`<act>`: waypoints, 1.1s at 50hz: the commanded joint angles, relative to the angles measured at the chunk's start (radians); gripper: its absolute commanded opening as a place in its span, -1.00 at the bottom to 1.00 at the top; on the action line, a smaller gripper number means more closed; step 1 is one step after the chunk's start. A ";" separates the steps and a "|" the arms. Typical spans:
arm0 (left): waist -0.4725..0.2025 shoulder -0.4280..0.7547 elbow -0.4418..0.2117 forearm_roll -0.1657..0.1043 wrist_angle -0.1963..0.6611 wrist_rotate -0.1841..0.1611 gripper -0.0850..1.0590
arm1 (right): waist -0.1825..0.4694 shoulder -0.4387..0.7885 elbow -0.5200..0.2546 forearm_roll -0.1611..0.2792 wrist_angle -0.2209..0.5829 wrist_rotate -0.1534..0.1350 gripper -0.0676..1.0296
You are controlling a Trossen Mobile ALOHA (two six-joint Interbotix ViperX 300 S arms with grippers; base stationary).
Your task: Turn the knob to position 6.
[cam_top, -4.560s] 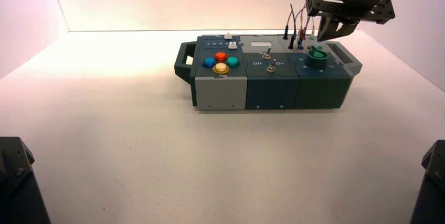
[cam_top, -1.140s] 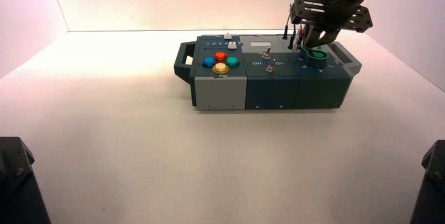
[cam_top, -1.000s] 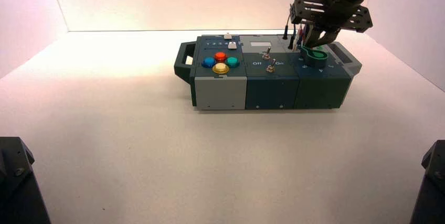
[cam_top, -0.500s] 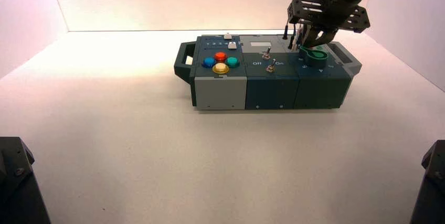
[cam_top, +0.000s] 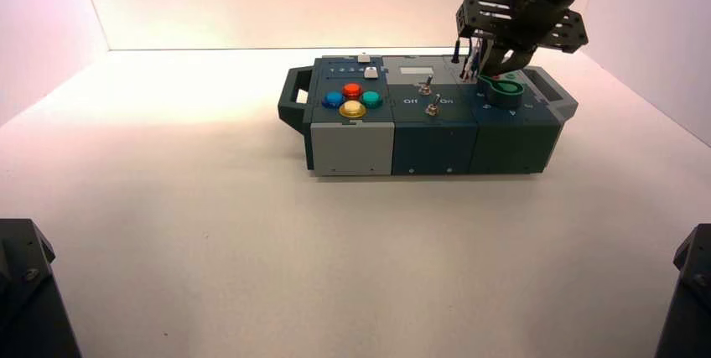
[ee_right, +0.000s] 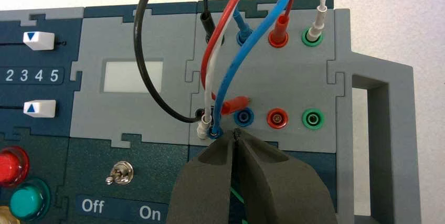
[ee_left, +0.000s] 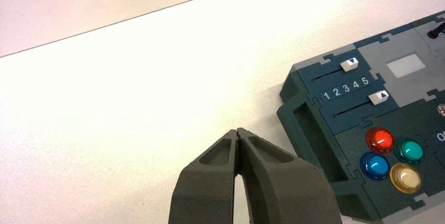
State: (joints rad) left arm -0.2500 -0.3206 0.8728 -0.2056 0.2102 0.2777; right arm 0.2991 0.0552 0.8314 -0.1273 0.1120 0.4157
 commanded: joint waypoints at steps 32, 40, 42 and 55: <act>-0.003 -0.014 -0.011 0.003 -0.011 0.005 -0.91 | 0.031 -0.014 -0.018 0.023 -0.003 0.003 -0.92; -0.002 -0.014 -0.011 0.003 -0.009 0.005 -0.91 | 0.031 -0.014 -0.018 0.023 -0.003 0.003 -0.92; -0.003 -0.014 -0.011 0.003 -0.011 0.006 -0.91 | 0.031 -0.014 -0.018 0.025 -0.003 0.003 -0.92; 0.002 -0.014 -0.011 0.003 -0.012 0.006 -0.91 | 0.032 -0.020 -0.021 0.025 -0.003 0.003 -0.92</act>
State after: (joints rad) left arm -0.2500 -0.3206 0.8728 -0.2040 0.2102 0.2792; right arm 0.3221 0.0552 0.8314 -0.1058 0.1135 0.4157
